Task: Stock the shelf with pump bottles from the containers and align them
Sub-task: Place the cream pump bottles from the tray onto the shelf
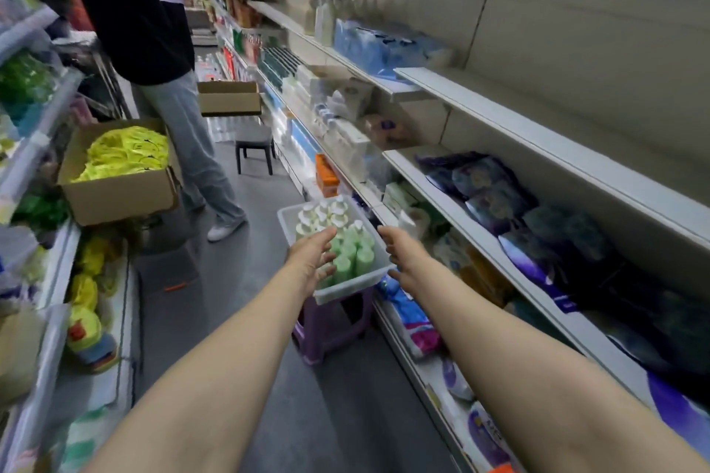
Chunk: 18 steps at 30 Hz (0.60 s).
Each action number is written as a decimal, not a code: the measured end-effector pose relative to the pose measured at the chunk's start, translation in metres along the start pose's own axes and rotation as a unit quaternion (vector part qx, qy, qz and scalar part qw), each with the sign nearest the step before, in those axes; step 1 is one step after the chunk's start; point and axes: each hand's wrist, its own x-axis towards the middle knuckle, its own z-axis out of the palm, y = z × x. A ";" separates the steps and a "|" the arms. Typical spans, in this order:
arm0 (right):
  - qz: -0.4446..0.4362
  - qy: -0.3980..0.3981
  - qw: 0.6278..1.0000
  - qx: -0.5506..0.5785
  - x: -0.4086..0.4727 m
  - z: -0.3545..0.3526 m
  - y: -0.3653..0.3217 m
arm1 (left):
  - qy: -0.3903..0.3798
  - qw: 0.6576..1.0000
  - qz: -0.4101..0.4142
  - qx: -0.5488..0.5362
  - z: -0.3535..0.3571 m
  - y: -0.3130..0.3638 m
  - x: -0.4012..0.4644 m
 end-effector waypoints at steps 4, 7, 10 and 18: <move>0.016 0.024 0.999 0.027 0.033 0.036 -0.020 | -0.024 0.999 -0.028 0.033 -0.020 0.030 0.057; 0.009 0.071 0.997 0.027 0.065 0.059 -0.029 | -0.028 0.998 -0.018 0.046 -0.033 0.056 0.106; 0.034 0.100 0.994 0.009 0.099 0.073 -0.024 | -0.040 0.997 -0.045 0.057 -0.039 0.059 0.150; 0.090 0.143 0.985 -0.016 0.224 0.076 -0.026 | -0.065 0.989 -0.097 0.092 -0.024 0.055 0.267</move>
